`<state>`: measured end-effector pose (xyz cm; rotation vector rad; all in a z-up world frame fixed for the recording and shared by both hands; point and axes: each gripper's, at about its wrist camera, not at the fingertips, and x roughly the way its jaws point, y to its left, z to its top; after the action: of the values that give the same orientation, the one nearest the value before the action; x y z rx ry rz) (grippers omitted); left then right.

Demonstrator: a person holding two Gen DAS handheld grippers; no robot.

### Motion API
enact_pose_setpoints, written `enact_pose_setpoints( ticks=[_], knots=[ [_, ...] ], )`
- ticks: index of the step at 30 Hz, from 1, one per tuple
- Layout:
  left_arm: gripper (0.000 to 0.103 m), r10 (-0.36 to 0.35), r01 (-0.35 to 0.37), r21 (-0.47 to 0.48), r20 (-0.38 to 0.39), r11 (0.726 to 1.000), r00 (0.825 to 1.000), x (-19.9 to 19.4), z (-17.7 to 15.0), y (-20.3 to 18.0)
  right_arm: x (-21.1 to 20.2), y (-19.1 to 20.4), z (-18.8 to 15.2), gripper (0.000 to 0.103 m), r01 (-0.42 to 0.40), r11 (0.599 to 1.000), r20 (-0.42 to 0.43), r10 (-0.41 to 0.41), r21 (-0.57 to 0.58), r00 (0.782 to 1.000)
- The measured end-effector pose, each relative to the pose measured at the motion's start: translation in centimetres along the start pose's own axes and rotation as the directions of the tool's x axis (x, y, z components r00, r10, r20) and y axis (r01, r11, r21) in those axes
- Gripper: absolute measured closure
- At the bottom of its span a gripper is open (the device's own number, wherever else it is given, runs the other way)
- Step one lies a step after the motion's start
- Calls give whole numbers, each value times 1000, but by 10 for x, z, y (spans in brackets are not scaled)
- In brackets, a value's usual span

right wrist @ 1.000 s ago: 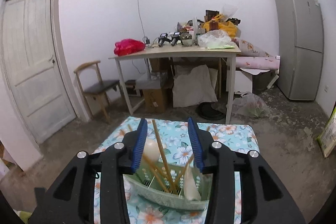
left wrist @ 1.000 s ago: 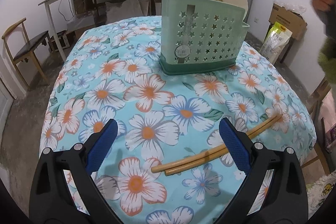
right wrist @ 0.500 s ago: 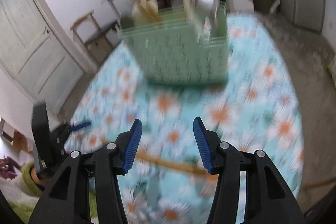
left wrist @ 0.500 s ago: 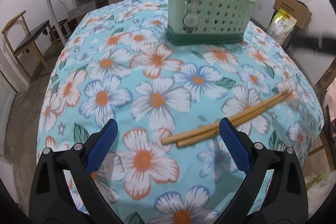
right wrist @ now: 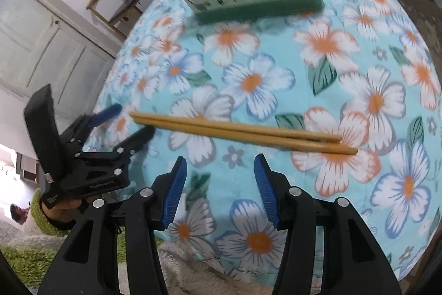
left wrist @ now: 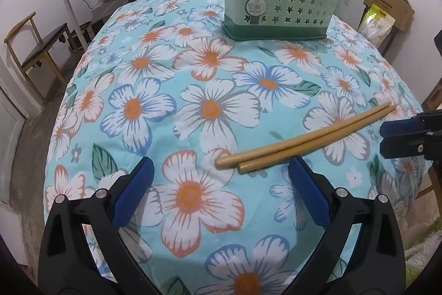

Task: Organize utensils
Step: 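Withdraw both grippers from the caddy toward the remaining chopsticks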

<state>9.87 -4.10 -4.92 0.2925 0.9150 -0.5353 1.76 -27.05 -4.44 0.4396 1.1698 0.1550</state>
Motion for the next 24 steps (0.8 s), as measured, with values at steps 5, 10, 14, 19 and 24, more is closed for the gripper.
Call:
enact_pose_setpoints(
  ticks=[5, 10, 14, 19, 24],
  knots=[
    [8, 16, -16, 4, 11, 1000, 1000, 2, -2, -2, 2, -1, 0, 53, 2, 1000, 12, -2, 12, 1000],
    [8, 22, -22, -5, 4, 1000, 1000, 2, -2, -2, 2, -4, 2, 53, -11, 999, 21, 10, 49, 1000],
    [8, 27, -27, -7, 4, 1000, 1000, 2, -2, -3, 2, -9, 3, 53, -33, 996, 31, 30, 85, 999],
    [8, 29, -29, -13, 2, 1000, 1000, 2, -2, -3, 1, -14, 4, 53, -60, 990, 48, 54, 127, 997],
    [8, 27, -28, -25, -12, 999, 1000, 2, -1, -2, 1, -17, 7, 53, -73, 986, 60, 65, 148, 996]
  ],
)
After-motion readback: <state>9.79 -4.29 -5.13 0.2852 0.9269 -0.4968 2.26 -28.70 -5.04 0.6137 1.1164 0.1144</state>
